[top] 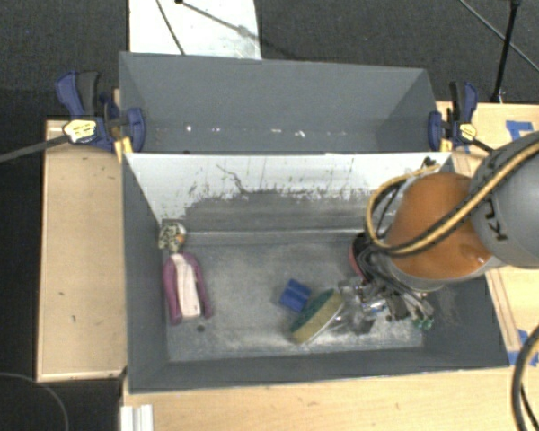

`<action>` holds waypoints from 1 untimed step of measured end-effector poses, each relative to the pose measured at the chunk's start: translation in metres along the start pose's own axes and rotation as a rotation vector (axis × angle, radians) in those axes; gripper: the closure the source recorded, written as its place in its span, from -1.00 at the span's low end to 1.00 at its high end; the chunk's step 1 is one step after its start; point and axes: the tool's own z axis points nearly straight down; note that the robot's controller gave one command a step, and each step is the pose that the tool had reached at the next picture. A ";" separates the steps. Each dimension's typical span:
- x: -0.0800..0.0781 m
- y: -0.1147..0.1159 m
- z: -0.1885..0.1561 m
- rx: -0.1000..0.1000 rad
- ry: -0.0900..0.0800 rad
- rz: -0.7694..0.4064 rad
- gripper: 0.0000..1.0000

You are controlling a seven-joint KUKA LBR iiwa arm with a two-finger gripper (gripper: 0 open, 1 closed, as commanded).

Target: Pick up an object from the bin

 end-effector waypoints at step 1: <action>0.000 0.000 0.000 0.000 0.000 -0.001 -1.00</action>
Offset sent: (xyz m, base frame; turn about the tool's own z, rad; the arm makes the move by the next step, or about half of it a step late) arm 0.0000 0.0000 0.0000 0.0000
